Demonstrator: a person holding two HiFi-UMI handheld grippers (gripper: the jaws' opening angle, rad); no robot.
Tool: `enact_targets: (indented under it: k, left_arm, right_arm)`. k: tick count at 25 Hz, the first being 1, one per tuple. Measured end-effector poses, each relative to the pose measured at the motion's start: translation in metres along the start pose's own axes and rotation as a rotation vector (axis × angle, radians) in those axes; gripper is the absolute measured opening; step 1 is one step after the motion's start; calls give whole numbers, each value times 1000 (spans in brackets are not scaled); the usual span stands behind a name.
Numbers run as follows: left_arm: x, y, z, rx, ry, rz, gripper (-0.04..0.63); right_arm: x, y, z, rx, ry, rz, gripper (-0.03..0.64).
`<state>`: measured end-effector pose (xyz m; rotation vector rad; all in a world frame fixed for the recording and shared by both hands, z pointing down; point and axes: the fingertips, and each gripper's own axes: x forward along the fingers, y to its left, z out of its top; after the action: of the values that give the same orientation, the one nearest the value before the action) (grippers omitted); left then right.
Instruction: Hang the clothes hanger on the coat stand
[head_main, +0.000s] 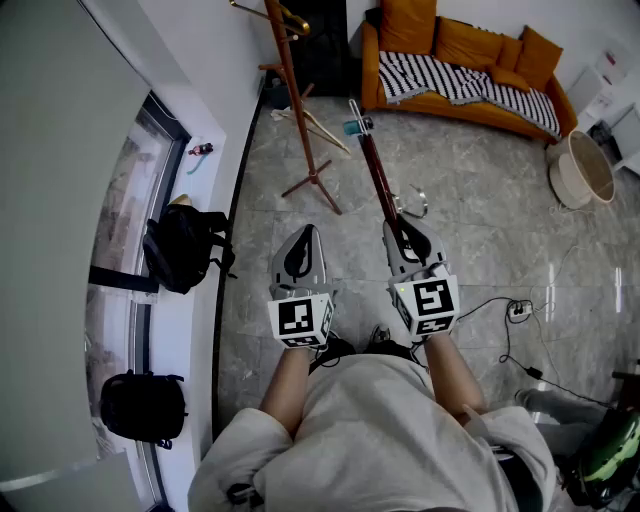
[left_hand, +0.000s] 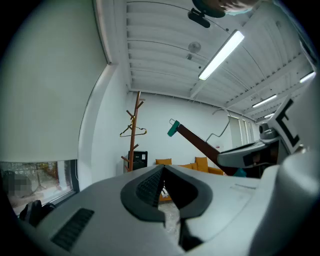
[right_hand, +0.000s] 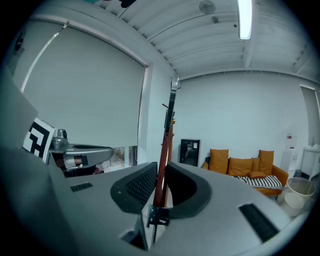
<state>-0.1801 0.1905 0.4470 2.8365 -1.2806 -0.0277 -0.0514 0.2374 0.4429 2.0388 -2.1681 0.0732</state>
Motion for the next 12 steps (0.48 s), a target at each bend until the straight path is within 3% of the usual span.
enact_targets:
  k: [8, 12]
  left_arm:
    - [-4, 9, -5, 41, 16, -19, 9]
    - [-10, 21, -10, 26, 20, -34, 9]
  right_arm:
    - [8, 16, 0, -6, -10, 10, 58]
    - [15, 31, -2, -21, 0, 21, 58]
